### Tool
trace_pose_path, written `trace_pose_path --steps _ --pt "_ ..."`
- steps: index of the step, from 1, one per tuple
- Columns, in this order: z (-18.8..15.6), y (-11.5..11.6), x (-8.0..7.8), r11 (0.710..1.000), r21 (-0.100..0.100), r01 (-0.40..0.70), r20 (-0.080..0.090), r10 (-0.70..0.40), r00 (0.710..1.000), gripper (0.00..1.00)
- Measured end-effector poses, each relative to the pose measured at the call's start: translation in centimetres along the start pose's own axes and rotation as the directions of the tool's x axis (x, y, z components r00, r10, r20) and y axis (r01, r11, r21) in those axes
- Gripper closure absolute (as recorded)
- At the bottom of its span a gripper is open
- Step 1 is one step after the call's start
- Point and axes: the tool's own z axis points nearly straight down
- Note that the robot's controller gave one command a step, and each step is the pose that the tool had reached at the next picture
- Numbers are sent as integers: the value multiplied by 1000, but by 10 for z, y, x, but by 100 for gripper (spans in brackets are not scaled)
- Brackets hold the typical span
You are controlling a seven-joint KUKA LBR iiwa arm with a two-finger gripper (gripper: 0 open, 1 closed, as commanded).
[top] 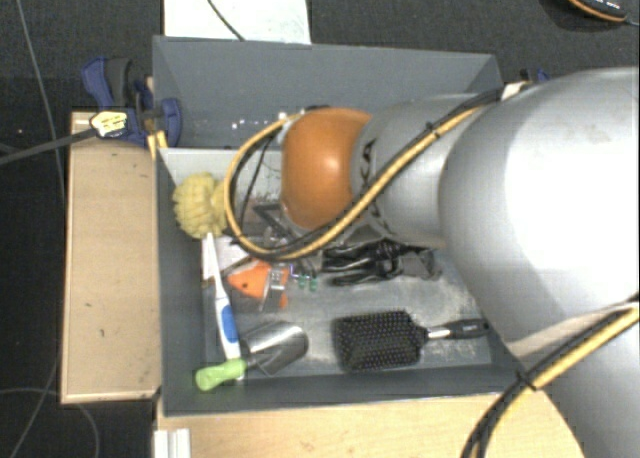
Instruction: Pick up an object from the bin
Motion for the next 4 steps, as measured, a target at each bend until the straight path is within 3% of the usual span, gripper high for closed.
trace_pose_path --steps 1,4 --pt "-1 0 -6 980 -1 200 6 -200 980 100" --pt "-20 -1 -4 980 0 198 0 -198 980 100"
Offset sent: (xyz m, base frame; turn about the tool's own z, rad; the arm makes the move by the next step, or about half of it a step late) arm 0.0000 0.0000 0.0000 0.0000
